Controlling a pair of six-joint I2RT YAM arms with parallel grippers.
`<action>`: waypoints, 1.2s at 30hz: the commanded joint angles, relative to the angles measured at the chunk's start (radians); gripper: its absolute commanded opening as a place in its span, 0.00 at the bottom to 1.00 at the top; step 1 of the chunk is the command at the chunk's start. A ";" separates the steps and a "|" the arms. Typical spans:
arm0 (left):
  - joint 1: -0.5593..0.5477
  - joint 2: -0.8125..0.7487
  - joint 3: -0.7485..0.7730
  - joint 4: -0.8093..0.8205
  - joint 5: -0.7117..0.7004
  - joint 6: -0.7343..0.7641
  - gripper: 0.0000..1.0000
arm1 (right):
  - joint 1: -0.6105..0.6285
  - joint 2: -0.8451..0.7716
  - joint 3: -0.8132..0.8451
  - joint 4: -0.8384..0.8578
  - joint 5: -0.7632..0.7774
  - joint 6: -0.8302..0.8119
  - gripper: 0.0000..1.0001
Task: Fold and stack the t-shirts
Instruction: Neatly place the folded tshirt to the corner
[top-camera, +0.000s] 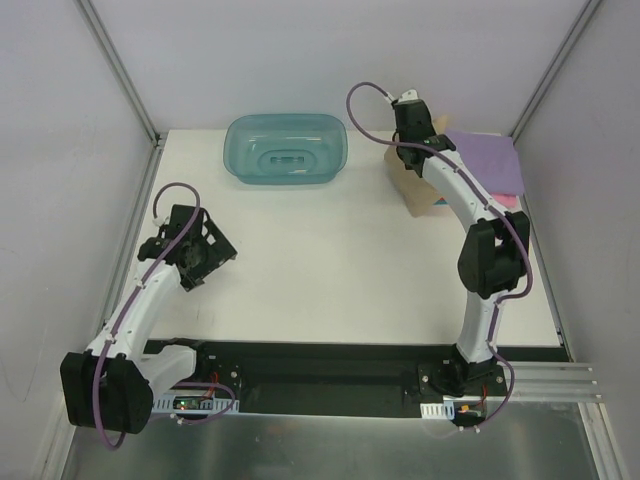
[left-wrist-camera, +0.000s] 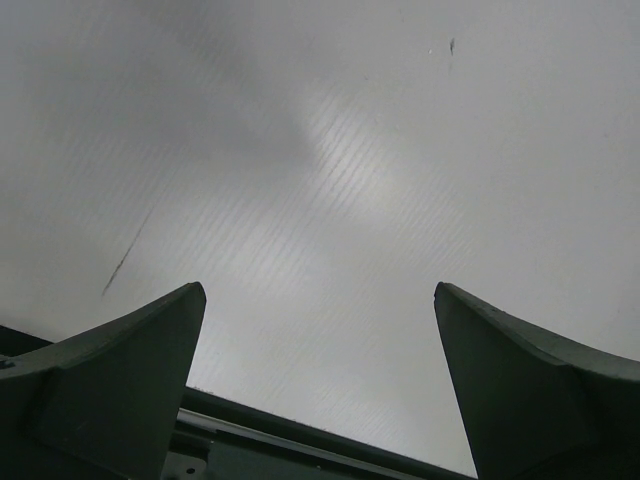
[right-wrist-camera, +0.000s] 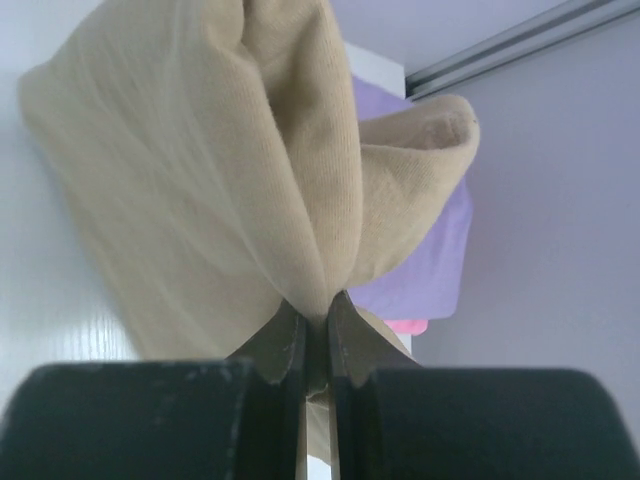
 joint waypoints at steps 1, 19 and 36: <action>0.012 -0.023 0.071 -0.086 -0.094 -0.005 0.99 | -0.017 0.017 0.137 0.027 0.028 -0.090 0.01; 0.019 -0.107 0.205 -0.250 -0.292 -0.011 0.99 | -0.083 0.004 0.410 -0.088 -0.070 -0.021 0.01; 0.019 -0.037 0.221 -0.250 -0.294 -0.022 0.99 | -0.224 0.084 0.420 -0.100 -0.087 0.030 0.01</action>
